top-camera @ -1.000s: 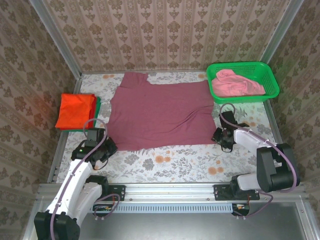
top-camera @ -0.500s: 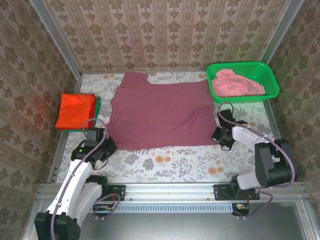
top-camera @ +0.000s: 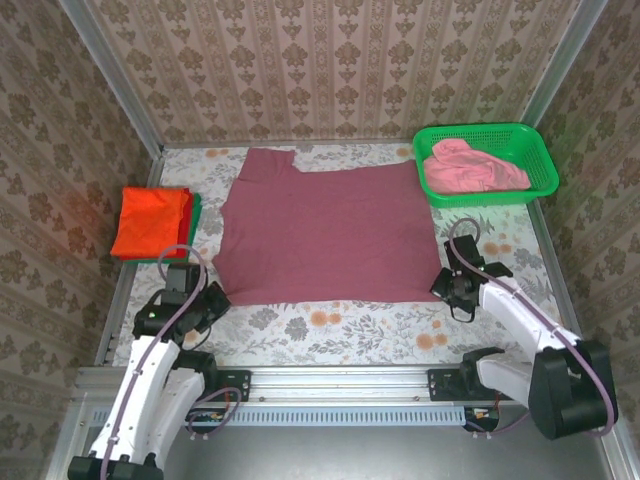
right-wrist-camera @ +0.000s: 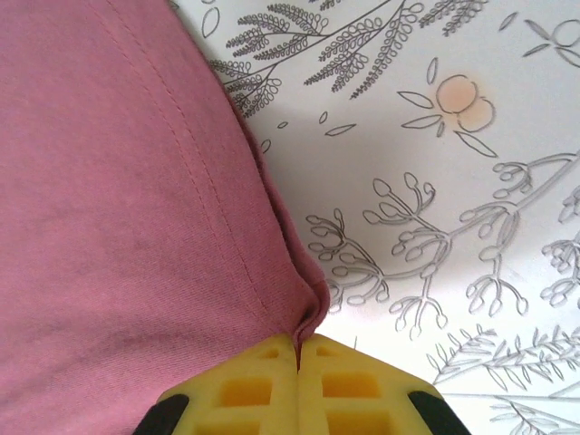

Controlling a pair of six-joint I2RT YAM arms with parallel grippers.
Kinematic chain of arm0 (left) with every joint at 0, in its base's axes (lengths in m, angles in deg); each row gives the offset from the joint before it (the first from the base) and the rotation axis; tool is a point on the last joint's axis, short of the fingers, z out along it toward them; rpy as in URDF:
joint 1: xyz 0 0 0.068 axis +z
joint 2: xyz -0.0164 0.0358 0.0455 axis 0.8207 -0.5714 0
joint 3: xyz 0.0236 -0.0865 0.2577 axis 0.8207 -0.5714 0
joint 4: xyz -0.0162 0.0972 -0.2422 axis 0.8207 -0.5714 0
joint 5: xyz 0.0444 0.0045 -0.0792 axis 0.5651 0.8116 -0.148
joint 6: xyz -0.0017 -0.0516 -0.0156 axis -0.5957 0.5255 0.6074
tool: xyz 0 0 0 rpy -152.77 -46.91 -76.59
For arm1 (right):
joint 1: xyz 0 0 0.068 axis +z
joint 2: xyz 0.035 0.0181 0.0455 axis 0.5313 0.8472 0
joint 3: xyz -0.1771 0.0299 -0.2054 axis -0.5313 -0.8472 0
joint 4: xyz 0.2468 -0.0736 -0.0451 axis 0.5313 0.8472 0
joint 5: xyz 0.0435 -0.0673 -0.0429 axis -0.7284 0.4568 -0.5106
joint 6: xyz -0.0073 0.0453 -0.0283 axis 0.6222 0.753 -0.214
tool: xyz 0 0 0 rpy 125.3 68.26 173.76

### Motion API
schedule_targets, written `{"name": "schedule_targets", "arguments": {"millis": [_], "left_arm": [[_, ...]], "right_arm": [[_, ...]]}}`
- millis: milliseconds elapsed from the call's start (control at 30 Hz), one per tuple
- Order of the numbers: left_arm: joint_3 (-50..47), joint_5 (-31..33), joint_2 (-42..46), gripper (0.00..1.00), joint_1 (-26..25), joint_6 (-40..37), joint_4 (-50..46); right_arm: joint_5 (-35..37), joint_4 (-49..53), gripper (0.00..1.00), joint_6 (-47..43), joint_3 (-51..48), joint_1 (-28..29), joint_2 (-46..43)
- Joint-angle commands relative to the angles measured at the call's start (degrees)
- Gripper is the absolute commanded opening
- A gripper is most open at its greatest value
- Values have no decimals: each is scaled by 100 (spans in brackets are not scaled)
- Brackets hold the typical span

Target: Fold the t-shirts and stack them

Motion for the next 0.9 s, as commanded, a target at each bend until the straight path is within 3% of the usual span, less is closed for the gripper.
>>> {"name": "schedule_targets", "arguments": {"millis": [0, 233, 367, 867], "left_arm": [[480, 30, -306, 0, 24, -187, -114], [1028, 63, -1298, 0, 235, -922, 229], [1326, -210, -1916, 0, 451, -1265, 474], [2452, -259, -3449, 0, 668, -2044, 1019]], "right_arm": [[66, 481, 0, 20, 212, 23, -149], [194, 467, 0, -57, 919, 5, 96], [193, 455, 0, -66, 1367, -8, 593], [388, 350, 0, -340, 2768, -17, 2204]]}}
